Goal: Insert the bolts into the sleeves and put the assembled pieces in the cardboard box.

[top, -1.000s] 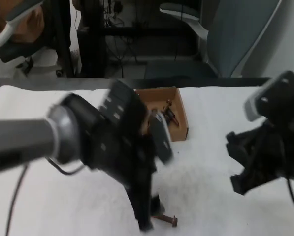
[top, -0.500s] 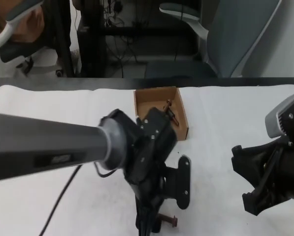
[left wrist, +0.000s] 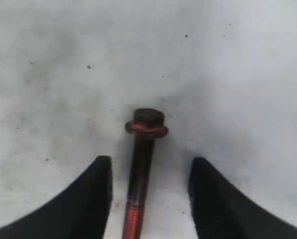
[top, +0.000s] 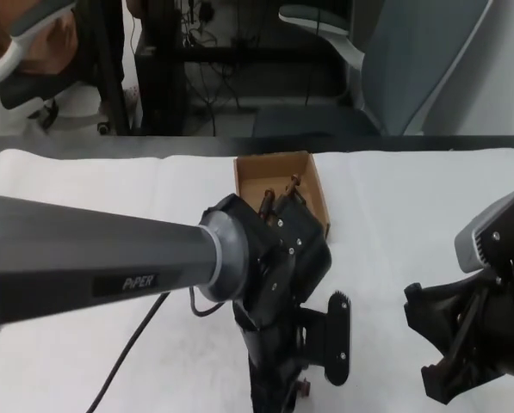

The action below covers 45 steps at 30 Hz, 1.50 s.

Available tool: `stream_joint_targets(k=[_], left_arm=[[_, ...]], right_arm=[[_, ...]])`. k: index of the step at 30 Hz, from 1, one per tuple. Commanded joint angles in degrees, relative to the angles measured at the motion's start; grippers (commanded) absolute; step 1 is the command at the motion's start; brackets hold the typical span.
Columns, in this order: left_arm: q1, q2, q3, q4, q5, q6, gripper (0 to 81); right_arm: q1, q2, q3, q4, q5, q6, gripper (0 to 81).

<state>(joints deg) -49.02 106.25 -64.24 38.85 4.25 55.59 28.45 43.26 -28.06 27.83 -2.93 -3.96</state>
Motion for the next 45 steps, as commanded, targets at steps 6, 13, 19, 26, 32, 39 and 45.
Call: stream_joint_targets(k=[6,13,19,26,32,39,45], left_arm=[[-0.93,1.88,-0.47,-2.28,2.93,-6.7,4.3],[-2.93,1.65,-0.62,-3.5,2.69,-14.67,1.8],[-0.55,-5.34,-0.63,-8.63,14.95,-34.55,1.8],[6.74,-19.5,2.48,-19.0,23.75,-44.6,1.8],[8.72,-34.7,17.97,-48.45,27.57,-58.97,1.8],[-0.31,-39.18,36.69,-84.08,9.97,-71.68,1.8],[-6.67,-36.74,38.51,-89.31,5.55,-72.06,1.8]], right_arm=[[-0.22,-0.67,-0.09,-0.8,-0.89,-0.29,0.4],[-0.22,-0.67,-0.09,-0.75,-0.89,0.37,0.4],[0.04,-1.13,1.76,0.12,-0.89,2.21,0.4],[0.41,-10.08,9.94,-3.26,-1.48,10.2,0.4],[4.42,-21.51,17.01,-18.08,-4.27,11.38,0.4],[9.97,-22.03,21.55,-32.31,-4.92,10.82,0.4],[12.22,-16.43,21.76,-38.8,-3.37,9.53,0.4]])
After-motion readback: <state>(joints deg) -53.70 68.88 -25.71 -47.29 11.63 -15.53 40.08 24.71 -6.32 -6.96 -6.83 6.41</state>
